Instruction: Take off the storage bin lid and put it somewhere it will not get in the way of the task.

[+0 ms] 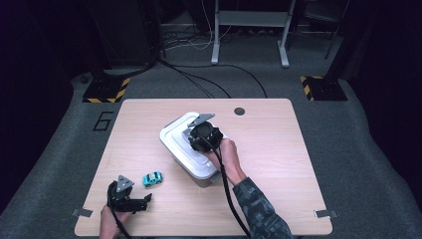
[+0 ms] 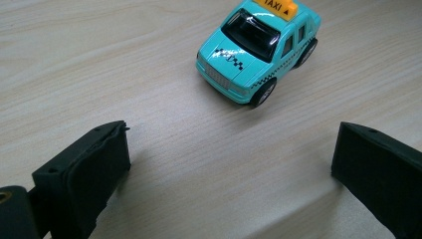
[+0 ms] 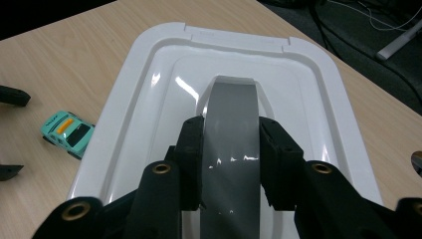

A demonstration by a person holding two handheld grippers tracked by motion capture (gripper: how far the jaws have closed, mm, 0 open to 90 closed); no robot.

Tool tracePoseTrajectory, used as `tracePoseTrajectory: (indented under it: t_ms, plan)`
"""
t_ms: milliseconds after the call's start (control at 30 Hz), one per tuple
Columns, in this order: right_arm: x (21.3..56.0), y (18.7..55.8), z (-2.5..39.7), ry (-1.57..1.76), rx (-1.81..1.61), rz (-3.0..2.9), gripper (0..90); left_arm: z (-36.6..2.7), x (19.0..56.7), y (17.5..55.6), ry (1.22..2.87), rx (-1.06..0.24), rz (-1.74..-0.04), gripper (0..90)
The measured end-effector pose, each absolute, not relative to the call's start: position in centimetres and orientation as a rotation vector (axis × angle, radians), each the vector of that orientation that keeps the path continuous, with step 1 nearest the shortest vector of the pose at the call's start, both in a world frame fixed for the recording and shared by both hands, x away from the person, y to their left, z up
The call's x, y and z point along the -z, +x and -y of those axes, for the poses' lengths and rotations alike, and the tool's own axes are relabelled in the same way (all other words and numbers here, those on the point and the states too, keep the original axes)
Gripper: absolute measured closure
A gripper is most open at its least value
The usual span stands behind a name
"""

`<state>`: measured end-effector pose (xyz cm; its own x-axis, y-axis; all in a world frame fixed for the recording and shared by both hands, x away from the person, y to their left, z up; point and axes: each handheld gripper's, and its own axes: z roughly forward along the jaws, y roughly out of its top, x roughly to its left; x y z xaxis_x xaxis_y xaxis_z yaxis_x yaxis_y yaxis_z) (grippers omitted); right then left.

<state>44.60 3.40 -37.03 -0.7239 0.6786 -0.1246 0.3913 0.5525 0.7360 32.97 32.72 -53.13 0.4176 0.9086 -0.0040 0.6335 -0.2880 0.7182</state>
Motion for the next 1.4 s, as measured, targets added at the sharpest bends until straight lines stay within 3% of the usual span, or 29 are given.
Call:
tracePoseTrajectory:
  t_ms: [1400]
  plan:
    - [32.8,43.2,-0.2,0.846,-1.081,-2.295,66.0,-32.8,53.1,32.9,2.042,-0.545,-1.290,1.8]
